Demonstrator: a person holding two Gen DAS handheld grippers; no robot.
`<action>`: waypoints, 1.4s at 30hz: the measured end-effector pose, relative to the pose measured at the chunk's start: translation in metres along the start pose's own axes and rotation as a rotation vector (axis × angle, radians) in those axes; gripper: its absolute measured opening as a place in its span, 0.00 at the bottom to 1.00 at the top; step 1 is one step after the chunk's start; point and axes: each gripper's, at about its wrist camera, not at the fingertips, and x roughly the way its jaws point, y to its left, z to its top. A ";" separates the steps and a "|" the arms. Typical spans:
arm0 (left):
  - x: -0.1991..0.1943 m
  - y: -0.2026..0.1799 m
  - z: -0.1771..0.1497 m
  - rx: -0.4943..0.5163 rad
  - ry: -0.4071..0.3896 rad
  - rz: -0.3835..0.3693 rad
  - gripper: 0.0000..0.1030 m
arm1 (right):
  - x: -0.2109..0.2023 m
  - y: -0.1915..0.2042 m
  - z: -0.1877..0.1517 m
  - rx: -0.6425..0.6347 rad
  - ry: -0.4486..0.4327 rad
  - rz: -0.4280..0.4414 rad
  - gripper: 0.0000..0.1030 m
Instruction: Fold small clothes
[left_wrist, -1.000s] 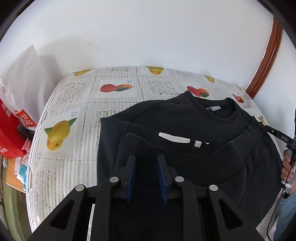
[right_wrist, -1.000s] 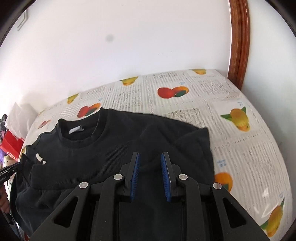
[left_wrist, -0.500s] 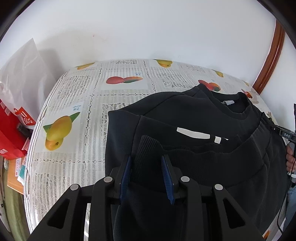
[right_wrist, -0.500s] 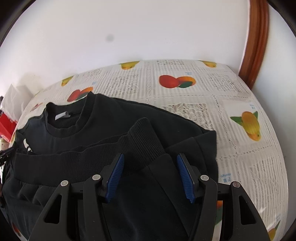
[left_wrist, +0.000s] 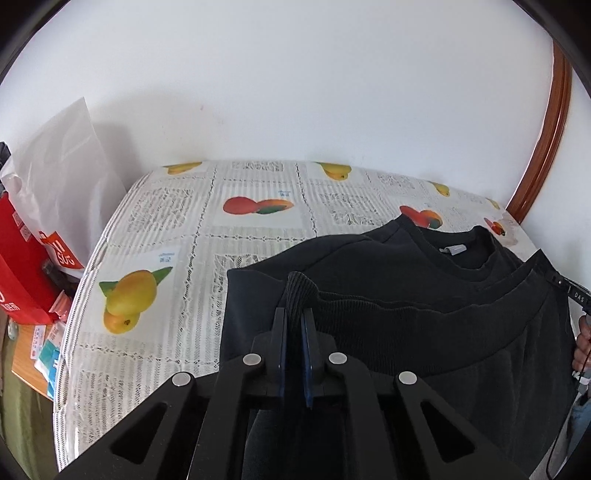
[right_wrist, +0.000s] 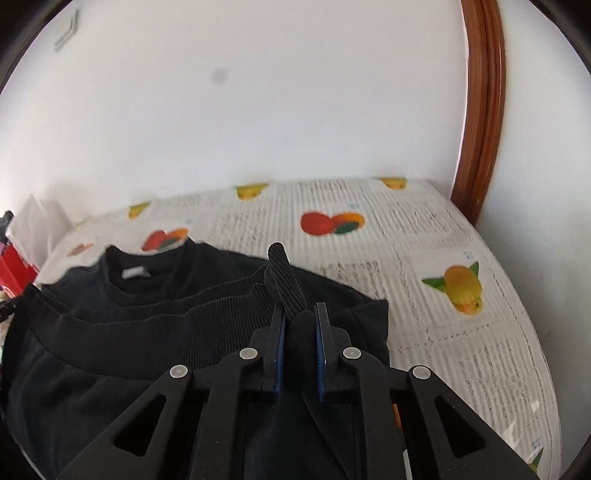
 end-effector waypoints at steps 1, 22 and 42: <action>0.006 0.000 -0.001 0.000 0.012 0.009 0.07 | 0.012 -0.001 -0.003 0.004 0.046 -0.013 0.13; -0.047 0.004 -0.023 -0.018 0.027 -0.006 0.32 | -0.052 0.063 -0.033 -0.008 0.071 -0.063 0.50; -0.157 0.087 -0.207 -0.071 0.069 0.039 0.62 | -0.093 0.313 -0.147 -0.295 0.158 0.244 0.56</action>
